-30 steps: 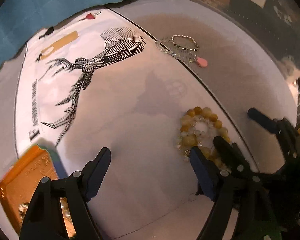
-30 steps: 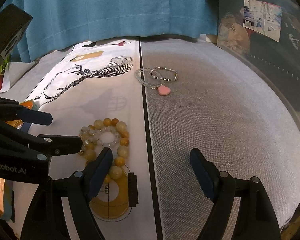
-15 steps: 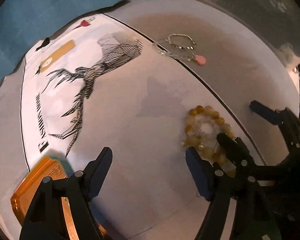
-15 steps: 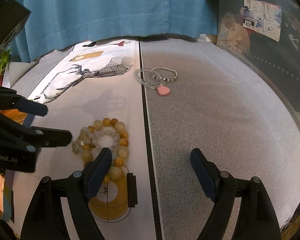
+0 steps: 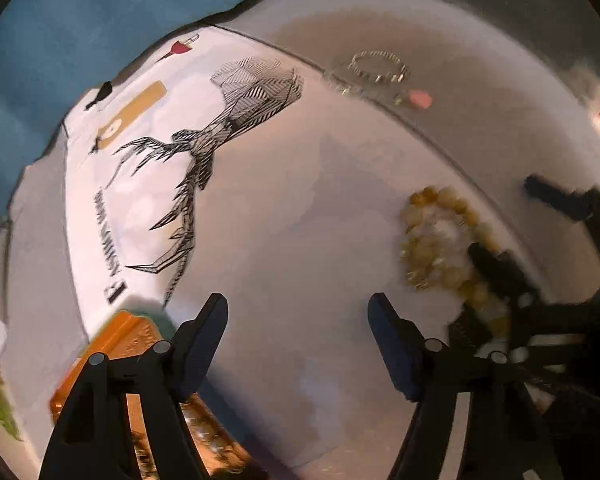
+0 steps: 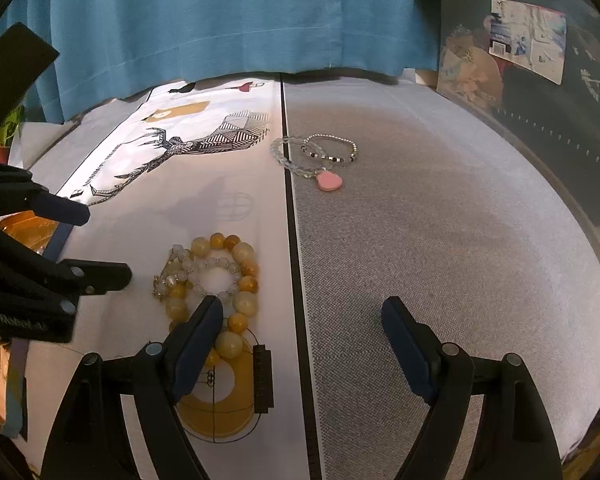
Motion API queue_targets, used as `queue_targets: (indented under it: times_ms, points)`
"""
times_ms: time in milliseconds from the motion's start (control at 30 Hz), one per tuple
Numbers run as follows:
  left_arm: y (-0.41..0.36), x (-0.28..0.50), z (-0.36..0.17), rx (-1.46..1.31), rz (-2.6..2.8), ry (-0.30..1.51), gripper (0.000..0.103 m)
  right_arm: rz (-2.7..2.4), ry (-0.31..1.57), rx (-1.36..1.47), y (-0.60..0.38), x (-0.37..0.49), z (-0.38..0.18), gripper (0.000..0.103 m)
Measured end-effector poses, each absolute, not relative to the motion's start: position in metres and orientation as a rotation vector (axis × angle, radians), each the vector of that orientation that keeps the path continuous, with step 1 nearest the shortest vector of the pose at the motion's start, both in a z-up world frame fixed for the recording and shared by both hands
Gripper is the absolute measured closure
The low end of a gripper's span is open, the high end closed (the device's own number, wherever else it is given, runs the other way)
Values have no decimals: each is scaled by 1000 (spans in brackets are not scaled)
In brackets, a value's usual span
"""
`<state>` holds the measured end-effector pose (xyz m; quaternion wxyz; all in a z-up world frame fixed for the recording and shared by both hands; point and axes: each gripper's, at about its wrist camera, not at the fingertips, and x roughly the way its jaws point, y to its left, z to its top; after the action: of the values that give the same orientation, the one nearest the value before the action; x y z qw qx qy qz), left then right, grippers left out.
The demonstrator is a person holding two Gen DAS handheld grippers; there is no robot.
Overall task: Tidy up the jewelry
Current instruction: 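Grasp the amber beaded bracelet with the right tool while the left tool grasps a small gold chain piece, then carry the amber bracelet and gold chain piece over the orange tray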
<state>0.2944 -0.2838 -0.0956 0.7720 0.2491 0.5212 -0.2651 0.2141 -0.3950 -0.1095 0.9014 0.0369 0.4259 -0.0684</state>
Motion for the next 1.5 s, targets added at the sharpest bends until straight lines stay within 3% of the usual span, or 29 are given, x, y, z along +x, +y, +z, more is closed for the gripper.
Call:
queue_targets:
  times_ms: [167, 233, 300, 367, 633, 667, 700, 733, 800, 833, 867, 900, 1267, 1500]
  points:
    - [-304, 286, -82, 504, -695, 1087, 34, -140, 881, 75, -395, 214, -109, 21]
    - [-314, 282, -88, 551, -722, 1092, 46, -139, 881, 74, -395, 214, -109, 21]
    - [-320, 284, -95, 553, -759, 1126, 68, -137, 880, 74, -395, 213, -109, 21]
    - [-323, 287, -99, 527, -790, 1149, 75, -136, 880, 74, -396, 213, -109, 21]
    - [-323, 299, -100, 409, -876, 1204, 76, -121, 879, 73, -398, 212, -108, 20]
    - [-322, 299, -100, 398, -878, 1203, 77, -120, 877, 71, -398, 212, -108, 22]
    - [-323, 298, -100, 397, -889, 1200, 91, -114, 875, 66, -398, 212, -108, 26]
    - [-324, 296, -101, 403, -897, 1201, 91, -114, 868, 61, -398, 212, -108, 31]
    - [-327, 288, -99, 415, -903, 1172, 91, -112, 852, 56, -399, 211, -106, 57]
    - [-327, 287, -97, 411, -907, 1161, 92, -117, 847, 60, -401, 211, -106, 66]
    - [-327, 286, -94, 400, -906, 1147, 92, -122, 846, 65, -403, 211, -106, 85]
    - [-326, 285, -91, 388, -903, 1137, 92, -124, 847, 92, -409, 211, -105, 90]
    - [-292, 287, -33, 304, -835, 1002, 94, -169, 796, 214, -431, 207, -94, 90]
    - [-260, 280, -3, 245, -789, 975, 94, -182, 705, 205, -426, 195, -55, 90]
